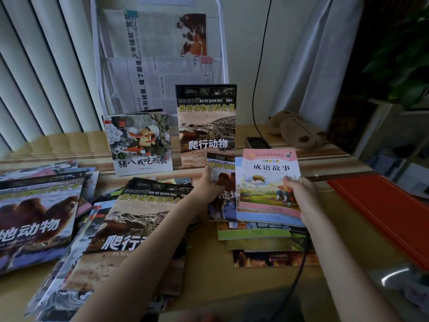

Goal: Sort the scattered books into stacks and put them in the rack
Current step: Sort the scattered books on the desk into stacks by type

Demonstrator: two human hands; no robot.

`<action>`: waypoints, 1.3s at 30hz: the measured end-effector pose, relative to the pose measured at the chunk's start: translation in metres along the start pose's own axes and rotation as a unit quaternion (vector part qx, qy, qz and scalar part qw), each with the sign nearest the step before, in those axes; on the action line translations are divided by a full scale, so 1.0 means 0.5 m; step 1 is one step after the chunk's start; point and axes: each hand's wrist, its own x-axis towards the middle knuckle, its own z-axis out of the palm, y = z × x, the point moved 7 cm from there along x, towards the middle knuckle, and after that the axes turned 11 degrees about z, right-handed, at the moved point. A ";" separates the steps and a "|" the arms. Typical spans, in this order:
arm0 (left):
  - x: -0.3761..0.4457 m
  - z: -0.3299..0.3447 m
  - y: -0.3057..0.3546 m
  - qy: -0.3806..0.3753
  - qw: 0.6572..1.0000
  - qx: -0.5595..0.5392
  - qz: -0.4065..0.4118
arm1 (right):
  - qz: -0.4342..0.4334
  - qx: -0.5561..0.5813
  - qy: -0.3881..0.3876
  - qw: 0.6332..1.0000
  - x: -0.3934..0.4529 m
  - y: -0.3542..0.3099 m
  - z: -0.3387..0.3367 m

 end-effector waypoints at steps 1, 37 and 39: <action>-0.001 0.003 0.002 0.008 1.000 -0.011 -0.008 | -0.014 0.008 0.001 1.000 -0.006 -0.004 0.000; -0.012 0.067 0.006 -0.079 0.958 -0.238 -0.139 | -0.056 -0.018 -0.083 0.995 -0.003 -0.002 0.010; -0.008 0.073 0.011 -0.098 0.952 -0.254 -0.140 | -0.053 -0.022 -0.085 0.995 -0.005 -0.004 0.012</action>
